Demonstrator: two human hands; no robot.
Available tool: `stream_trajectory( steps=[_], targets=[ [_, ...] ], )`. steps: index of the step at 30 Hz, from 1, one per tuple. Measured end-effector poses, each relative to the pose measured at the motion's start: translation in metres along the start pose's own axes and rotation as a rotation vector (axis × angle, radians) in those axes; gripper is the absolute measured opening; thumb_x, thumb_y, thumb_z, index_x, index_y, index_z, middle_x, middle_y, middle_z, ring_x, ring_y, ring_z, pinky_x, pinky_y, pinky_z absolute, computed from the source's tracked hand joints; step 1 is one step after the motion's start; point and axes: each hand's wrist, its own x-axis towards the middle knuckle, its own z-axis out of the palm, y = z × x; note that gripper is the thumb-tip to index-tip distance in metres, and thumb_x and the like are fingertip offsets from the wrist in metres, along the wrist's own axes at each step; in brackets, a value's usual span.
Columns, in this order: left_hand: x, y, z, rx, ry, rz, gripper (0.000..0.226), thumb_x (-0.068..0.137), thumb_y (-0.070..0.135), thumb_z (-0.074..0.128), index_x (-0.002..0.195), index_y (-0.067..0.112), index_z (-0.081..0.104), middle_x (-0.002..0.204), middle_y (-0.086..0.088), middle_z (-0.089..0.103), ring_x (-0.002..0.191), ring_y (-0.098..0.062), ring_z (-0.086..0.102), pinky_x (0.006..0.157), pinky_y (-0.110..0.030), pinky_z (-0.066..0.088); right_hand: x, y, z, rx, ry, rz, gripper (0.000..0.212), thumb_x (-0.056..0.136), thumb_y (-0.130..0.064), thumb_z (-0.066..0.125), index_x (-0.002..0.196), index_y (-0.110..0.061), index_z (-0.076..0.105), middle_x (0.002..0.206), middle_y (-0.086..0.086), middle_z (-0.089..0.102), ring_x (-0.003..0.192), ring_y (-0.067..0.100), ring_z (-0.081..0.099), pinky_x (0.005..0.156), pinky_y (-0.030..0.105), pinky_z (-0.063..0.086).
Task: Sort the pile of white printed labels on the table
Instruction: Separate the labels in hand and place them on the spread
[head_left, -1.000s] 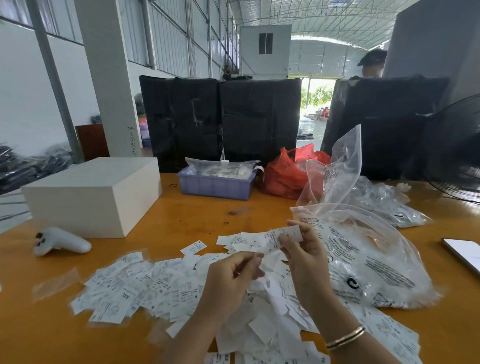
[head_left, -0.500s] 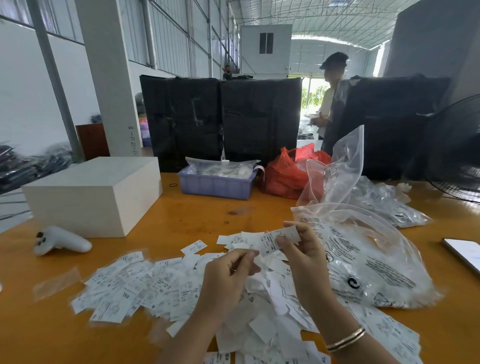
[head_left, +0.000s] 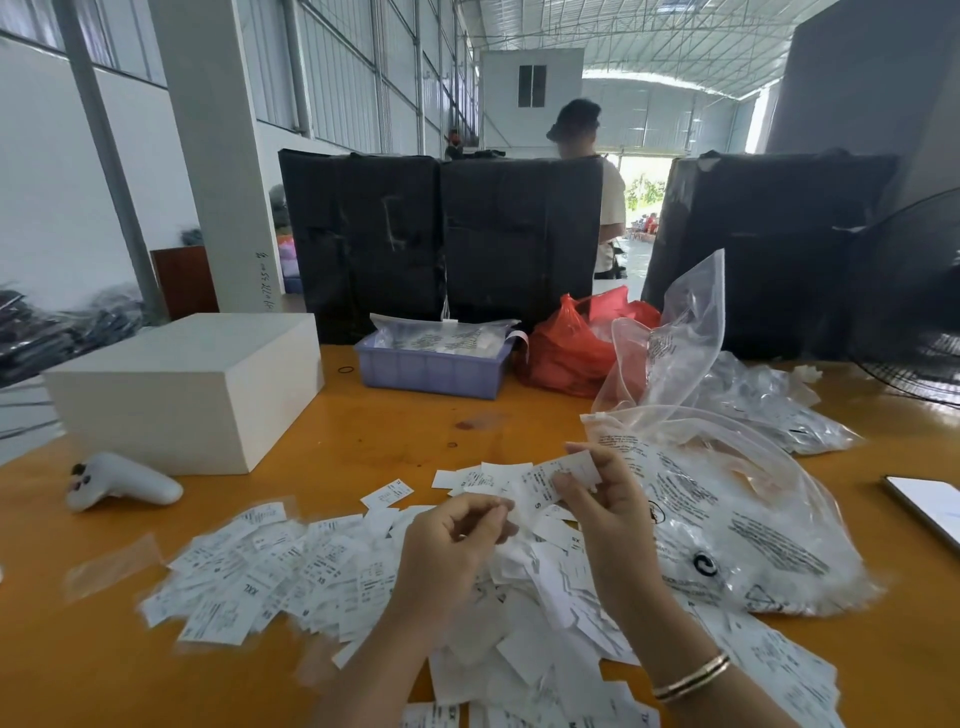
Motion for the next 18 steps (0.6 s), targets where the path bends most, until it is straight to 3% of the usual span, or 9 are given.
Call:
stream_trajectory(
  steps=[6,13,15,18],
  targets=[
    [0.0012,0.0015,0.0008,-0.010,0.020,-0.008,0.014,0.091,0.019,0.063,0.086,0.031,0.067,0.076,0.019,0.072,0.074,0.001,0.068,0.062,-0.012,0.051,-0.0023,-0.0027,0.0020,-0.027,-0.070,-0.014,0.035,0.085,0.000,0.063,0.085,-0.035,0.067,0.083,0.005,0.055,0.062,0.002,0.053,0.058,0.016,0.047],
    [-0.0009,-0.0024,0.0013,0.102,-0.034,0.062,0.016,0.095,0.026,0.056,0.088,0.037,0.066,0.083,0.026,0.070,0.082,0.003,0.066,0.069,-0.019,0.055,-0.0033,-0.0021,0.0006,-0.112,-0.112,-0.045,0.033,0.087,0.005,0.057,0.097,-0.026,0.062,0.087,0.009,0.054,0.064,0.005,0.052,0.056,0.017,0.045],
    [-0.0008,-0.0031,0.0014,0.104,-0.033,0.073,0.014,0.094,0.028,0.055,0.092,0.034,0.068,0.083,0.024,0.070,0.082,0.001,0.067,0.069,-0.018,0.055,-0.0039,-0.0028,0.0009,-0.110,-0.132,-0.046,0.036,0.086,0.007,0.058,0.101,-0.025,0.059,0.087,0.007,0.052,0.065,0.001,0.053,0.057,0.017,0.047],
    [-0.0010,-0.0021,0.0021,0.084,-0.024,0.061,0.013,0.088,0.039,0.056,0.094,0.036,0.066,0.080,0.018,0.071,0.081,0.001,0.066,0.065,-0.015,0.053,-0.0059,-0.0014,0.0022,-0.211,-0.196,-0.065,0.040,0.085,0.004,0.061,0.105,-0.030,0.057,0.084,-0.002,0.059,0.070,0.008,0.058,0.062,0.024,0.051]
  ],
)
